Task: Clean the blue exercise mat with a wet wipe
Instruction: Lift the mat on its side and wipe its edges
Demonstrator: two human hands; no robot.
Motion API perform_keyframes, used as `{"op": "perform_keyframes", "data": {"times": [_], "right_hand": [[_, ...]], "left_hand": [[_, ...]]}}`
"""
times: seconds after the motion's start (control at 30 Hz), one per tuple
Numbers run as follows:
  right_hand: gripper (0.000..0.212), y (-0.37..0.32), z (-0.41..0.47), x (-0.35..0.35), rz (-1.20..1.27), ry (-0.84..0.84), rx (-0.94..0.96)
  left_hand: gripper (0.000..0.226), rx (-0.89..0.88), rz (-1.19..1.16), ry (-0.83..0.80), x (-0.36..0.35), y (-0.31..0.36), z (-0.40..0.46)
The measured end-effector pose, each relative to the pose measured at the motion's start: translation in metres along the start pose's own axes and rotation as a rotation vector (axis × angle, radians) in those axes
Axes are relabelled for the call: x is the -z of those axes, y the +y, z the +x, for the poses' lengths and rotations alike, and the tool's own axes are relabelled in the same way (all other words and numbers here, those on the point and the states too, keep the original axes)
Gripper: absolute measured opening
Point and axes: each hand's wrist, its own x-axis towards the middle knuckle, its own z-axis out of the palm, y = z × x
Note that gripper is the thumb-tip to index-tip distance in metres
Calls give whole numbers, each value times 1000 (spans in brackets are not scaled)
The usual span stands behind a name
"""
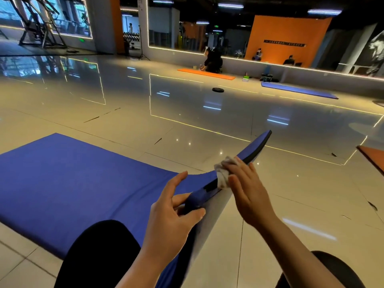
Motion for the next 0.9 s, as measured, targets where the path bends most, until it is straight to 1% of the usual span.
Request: {"op": "perform_keyframes", "data": {"times": [0.1,0.13,0.23,0.3,0.4,0.47,0.53,0.6,0.63,0.7,0.73,0.77,0.83,0.9], "right_hand": [[48,-16,-2,-5,118,3,-98],[46,-30,-8,-11,169,5,-95],[48,-65,-31,-31,249,-56,92],[50,-68,-37,-33,219,-112,169],[53,-44,-22,-24,1,-109,249],[56,-18,-8,-13,-85,-81,210],[63,8,8,-2,-135,-58,109],[65,22,21,5,-86,-67,-18],[61,21,24,5,-22,-59,-63],[44,2,22,-1,132,-38,-96],[37,-12,15,-8,195,-43,-75],[36,-27,6,-14,244,-63,-36],[41,-51,-14,-26,292,-125,73],[45,-54,-20,-28,216,-169,178]], "left_hand": [[71,-8,-2,39,2,2,4],[71,-4,-4,48,3,2,6],[73,-8,3,60,5,-2,10],[74,-1,-7,56,7,-3,10],[76,2,-8,49,11,-4,6],[76,-8,3,53,12,-2,2],[76,-23,8,59,14,1,2],[75,-43,15,65,14,3,6],[75,-48,22,69,14,2,9],[74,-49,38,82,12,3,15],[75,-55,45,86,11,2,17],[75,-64,53,87,10,1,19],[78,-82,61,87,9,-1,20],[82,-98,64,82,6,-4,20]]}}
